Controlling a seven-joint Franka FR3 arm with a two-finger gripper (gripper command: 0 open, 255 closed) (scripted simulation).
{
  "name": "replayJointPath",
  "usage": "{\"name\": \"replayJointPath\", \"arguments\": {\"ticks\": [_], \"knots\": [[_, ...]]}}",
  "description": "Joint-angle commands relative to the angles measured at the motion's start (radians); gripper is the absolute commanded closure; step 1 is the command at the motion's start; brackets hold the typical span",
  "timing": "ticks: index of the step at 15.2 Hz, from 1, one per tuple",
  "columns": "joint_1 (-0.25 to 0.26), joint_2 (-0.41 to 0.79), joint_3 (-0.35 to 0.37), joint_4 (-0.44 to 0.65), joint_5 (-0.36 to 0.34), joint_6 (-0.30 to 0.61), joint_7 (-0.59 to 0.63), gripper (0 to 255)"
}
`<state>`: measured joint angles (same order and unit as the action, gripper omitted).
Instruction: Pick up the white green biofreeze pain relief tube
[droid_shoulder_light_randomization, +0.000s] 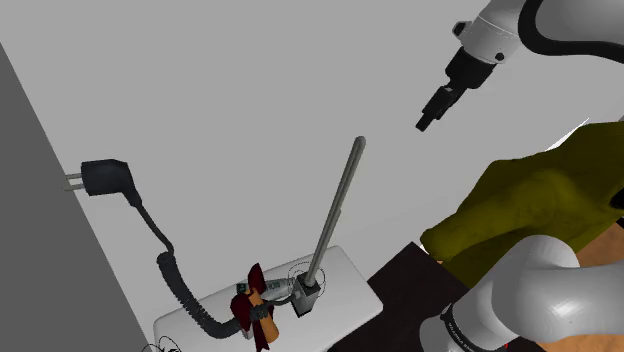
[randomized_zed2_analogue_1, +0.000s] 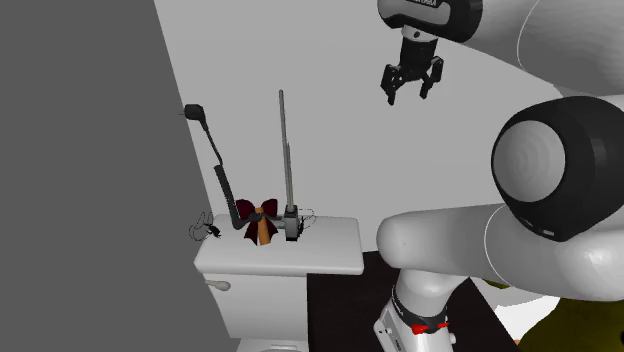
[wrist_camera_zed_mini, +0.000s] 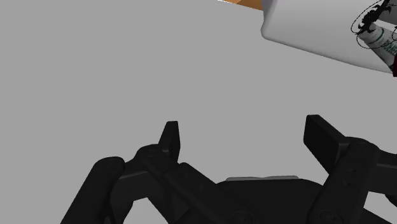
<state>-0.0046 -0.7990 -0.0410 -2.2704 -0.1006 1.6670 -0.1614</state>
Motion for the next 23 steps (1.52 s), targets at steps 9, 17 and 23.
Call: {"name": "replayJointPath", "arguments": {"ticks": [9,17,23], "knots": [[0.093,0.144,0.087,-0.063,0.010,0.131,0.006,0],[0.257,0.175,0.016,-0.050,-0.053,0.197,0.500,0],[0.381,0.180,-0.060,-0.034,-0.103,0.224,0.940,0]]}}
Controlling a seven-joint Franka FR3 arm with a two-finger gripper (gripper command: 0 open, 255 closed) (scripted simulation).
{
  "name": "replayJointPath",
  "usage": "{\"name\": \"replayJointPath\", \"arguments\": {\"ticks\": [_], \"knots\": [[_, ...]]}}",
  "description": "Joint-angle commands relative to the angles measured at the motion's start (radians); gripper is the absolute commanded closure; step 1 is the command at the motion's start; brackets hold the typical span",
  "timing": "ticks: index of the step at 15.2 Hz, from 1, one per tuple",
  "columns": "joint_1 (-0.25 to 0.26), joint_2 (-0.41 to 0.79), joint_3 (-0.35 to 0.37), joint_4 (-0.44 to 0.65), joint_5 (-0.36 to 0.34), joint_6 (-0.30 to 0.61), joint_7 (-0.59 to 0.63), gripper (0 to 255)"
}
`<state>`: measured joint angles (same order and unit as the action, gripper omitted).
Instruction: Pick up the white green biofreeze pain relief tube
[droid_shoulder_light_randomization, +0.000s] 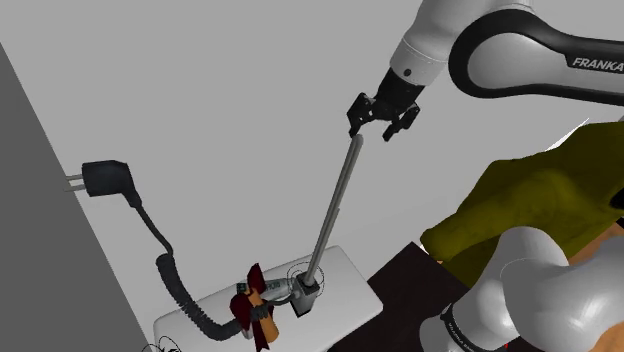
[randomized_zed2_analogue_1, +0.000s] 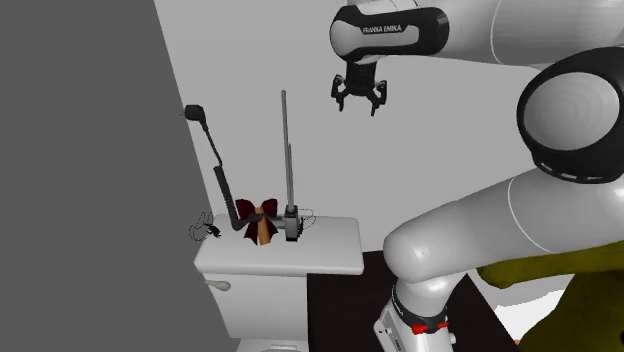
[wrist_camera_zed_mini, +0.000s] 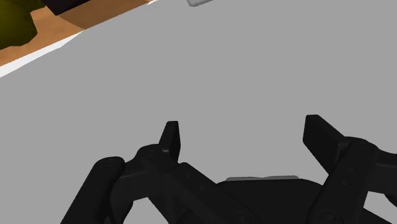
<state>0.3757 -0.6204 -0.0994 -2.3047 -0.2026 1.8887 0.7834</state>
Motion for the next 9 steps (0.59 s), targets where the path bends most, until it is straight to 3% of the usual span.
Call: {"name": "replayJointPath", "arguments": {"ticks": [1,9], "knots": [[-0.007,-0.011,0.023,-0.034,-0.002,0.016,0.055,0],[-0.057,-0.021,0.239,-0.226,0.031,0.117,0.545,0]]}}
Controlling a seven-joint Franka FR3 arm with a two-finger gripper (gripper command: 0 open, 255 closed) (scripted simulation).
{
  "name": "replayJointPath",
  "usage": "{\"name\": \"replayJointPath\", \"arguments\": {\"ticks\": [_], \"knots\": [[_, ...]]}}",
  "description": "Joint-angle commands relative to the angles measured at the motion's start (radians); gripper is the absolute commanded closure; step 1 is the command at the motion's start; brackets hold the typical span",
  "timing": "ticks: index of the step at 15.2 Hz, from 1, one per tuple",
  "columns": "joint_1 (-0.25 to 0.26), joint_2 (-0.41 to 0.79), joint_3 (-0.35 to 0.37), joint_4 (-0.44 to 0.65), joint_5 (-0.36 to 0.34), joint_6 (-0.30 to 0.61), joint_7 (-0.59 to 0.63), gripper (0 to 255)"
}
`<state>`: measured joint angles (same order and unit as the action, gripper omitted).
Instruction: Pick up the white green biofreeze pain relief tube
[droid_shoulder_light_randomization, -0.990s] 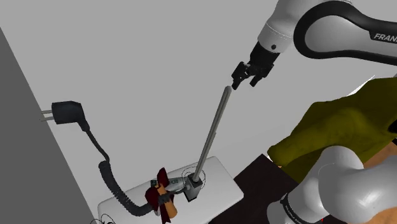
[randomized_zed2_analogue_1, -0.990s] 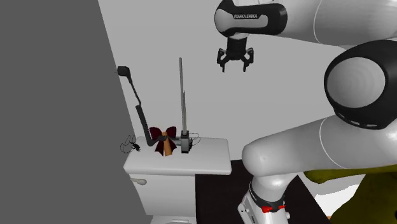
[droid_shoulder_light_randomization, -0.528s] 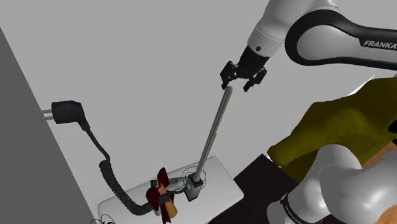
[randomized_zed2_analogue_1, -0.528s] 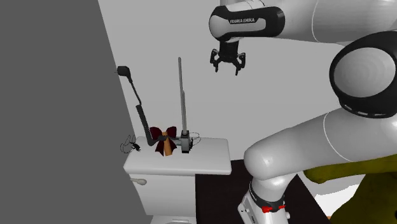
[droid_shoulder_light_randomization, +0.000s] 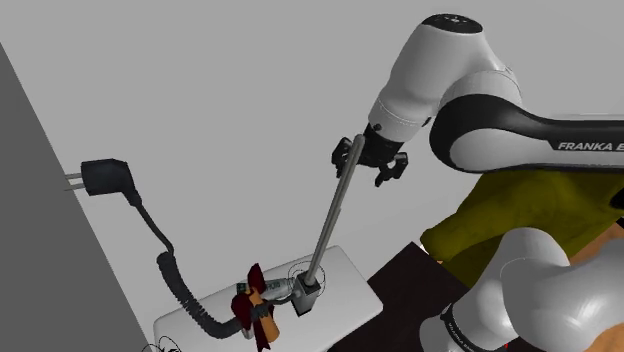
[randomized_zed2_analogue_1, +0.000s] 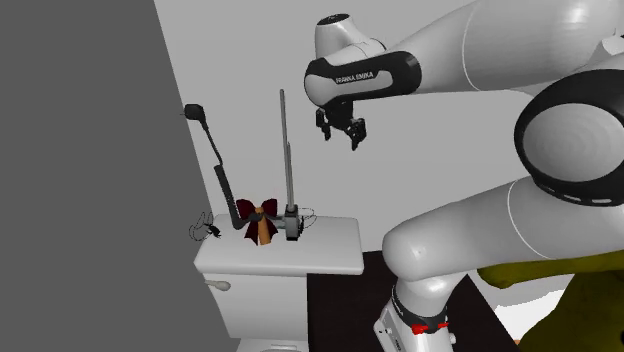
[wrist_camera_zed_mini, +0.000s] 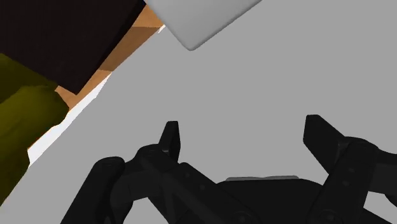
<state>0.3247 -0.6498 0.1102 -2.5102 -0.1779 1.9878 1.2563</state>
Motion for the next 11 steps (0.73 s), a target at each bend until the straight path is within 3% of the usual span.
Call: {"name": "replayJointPath", "arguments": {"ticks": [1,11], "knots": [[-0.011,0.020,0.058,-0.033,0.012,0.030,0.135,0],[-0.096,0.293,0.355,-0.024,0.031,0.154,0.790,0]]}}
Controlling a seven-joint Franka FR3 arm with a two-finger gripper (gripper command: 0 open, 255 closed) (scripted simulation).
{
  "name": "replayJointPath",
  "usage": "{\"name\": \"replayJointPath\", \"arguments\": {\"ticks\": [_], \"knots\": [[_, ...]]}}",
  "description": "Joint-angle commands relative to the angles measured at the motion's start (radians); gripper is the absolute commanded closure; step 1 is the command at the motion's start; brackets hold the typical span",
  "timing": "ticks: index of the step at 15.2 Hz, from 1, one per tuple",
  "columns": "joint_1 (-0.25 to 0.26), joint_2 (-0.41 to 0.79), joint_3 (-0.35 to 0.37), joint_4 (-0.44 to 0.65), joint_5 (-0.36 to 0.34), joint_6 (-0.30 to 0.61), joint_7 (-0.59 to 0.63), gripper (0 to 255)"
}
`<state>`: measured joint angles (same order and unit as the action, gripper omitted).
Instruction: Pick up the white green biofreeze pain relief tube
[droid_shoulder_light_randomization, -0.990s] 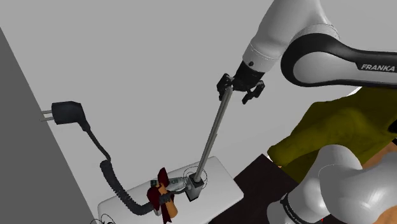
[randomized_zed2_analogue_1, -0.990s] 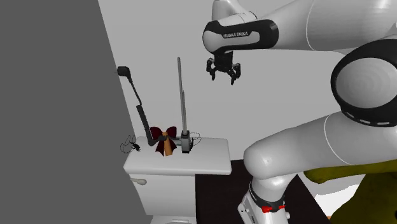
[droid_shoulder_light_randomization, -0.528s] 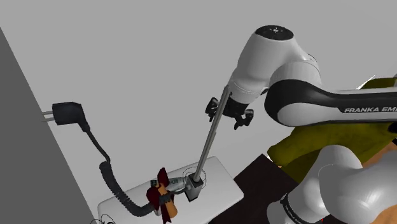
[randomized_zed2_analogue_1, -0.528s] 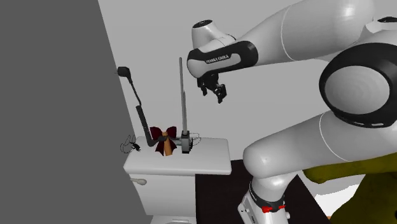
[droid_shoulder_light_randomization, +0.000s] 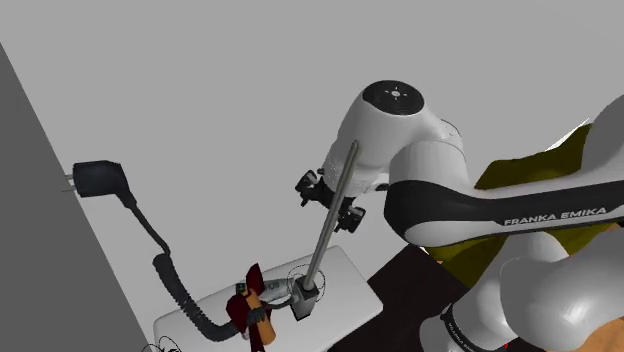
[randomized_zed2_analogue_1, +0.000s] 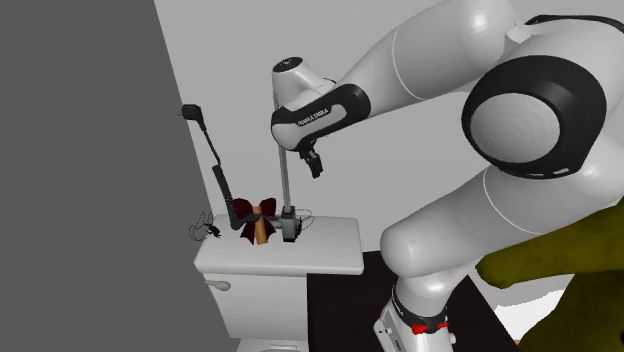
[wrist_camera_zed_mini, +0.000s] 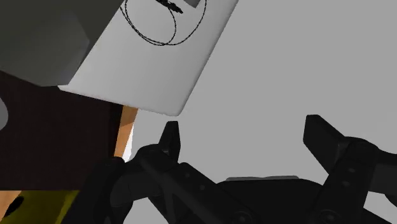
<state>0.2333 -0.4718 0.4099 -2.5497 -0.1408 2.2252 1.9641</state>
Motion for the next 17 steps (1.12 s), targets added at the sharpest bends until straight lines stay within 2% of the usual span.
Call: {"name": "replayJointPath", "arguments": {"ticks": [1,2,3,4,9,12,15,17], "knots": [[-0.028,0.155,0.093,0.030,-0.013,-0.073,0.149,0],[-0.060,0.196,0.138,0.047,-0.020,-0.063,0.215,0],[-0.039,0.008,0.093,0.035,-0.010,0.209,0.150,0],[-0.037,0.009,0.091,0.035,-0.012,0.209,0.151,0],[-0.151,0.210,0.246,0.118,-0.106,0.138,0.422,0],[-0.198,0.356,0.314,0.177,-0.189,0.083,0.597,0],[-0.208,0.518,0.344,0.242,-0.277,0.020,0.771,0],[-0.190,0.625,0.336,0.287,-0.323,-0.022,0.875,0]]}}
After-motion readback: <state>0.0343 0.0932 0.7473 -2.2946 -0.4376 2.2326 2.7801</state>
